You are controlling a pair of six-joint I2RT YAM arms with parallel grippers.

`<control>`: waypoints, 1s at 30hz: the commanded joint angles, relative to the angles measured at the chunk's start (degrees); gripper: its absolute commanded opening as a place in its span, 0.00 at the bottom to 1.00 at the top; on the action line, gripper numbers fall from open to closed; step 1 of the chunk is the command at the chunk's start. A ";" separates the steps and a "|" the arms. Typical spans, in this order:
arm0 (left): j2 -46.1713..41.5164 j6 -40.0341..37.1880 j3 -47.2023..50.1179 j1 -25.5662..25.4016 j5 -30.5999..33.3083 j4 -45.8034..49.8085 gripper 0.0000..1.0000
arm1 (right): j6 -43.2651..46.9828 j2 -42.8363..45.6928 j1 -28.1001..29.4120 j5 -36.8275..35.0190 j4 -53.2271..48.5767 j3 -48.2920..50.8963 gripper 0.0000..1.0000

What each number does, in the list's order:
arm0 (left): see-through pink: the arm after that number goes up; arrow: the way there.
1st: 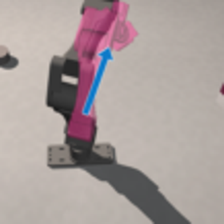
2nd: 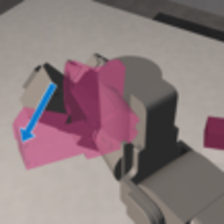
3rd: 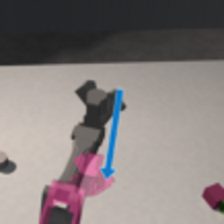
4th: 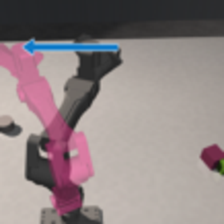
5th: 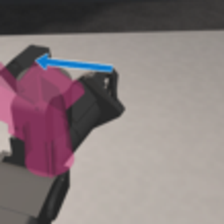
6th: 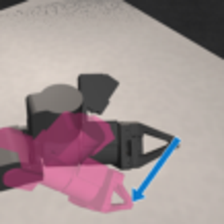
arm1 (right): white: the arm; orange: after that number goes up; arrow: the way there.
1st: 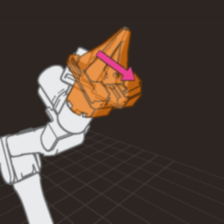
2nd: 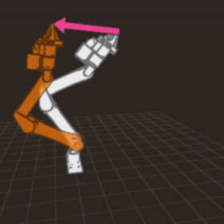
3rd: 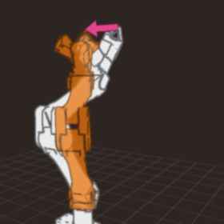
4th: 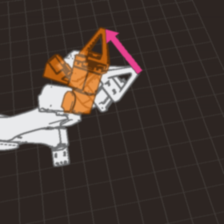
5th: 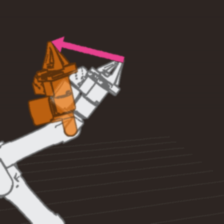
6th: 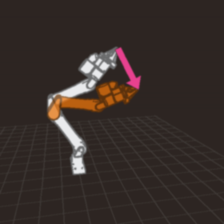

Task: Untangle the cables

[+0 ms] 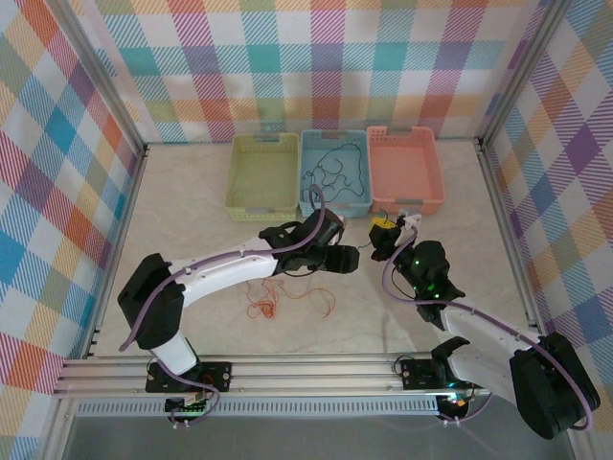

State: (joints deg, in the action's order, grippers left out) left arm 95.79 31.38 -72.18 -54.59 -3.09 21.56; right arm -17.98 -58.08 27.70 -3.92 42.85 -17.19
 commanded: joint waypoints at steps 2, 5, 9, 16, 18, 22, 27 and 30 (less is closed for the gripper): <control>1.69 -1.84 -1.90 -0.96 3.12 3.50 0.57 | 0.29 -0.27 -0.41 0.68 2.59 0.23 0.00; 1.86 -1.79 -1.73 -0.97 3.73 3.49 0.47 | 0.36 -0.49 -0.42 0.58 2.48 0.14 0.00; 1.42 -1.85 -1.32 -1.06 4.86 3.91 0.30 | 0.68 -0.31 -0.39 0.34 2.21 0.14 0.00; -0.78 -1.77 1.18 -1.00 7.24 3.47 0.06 | 1.00 -0.07 -0.37 -1.39 0.98 -0.08 0.00; -2.05 -1.72 2.66 -0.92 8.53 3.15 0.00 | 1.05 0.24 -0.39 -2.25 0.15 -0.15 0.00; -5.05 -1.51 5.78 -0.64 8.60 1.94 0.00 | 1.02 0.77 -0.37 -3.10 -0.05 0.03 0.00; -7.98 0.42 8.39 -0.36 4.25 -0.92 0.22 | 1.13 0.18 -0.37 -2.18 0.55 0.05 0.00; -10.16 3.24 9.52 -0.34 2.49 -3.08 0.41 | 1.53 -0.10 -0.42 -1.66 1.16 0.13 0.00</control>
State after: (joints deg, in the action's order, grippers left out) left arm 88.60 31.97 -63.92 -55.05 1.87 21.78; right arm -17.39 -58.39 27.70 -5.93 42.00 -17.19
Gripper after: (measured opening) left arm 0.366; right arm 0.071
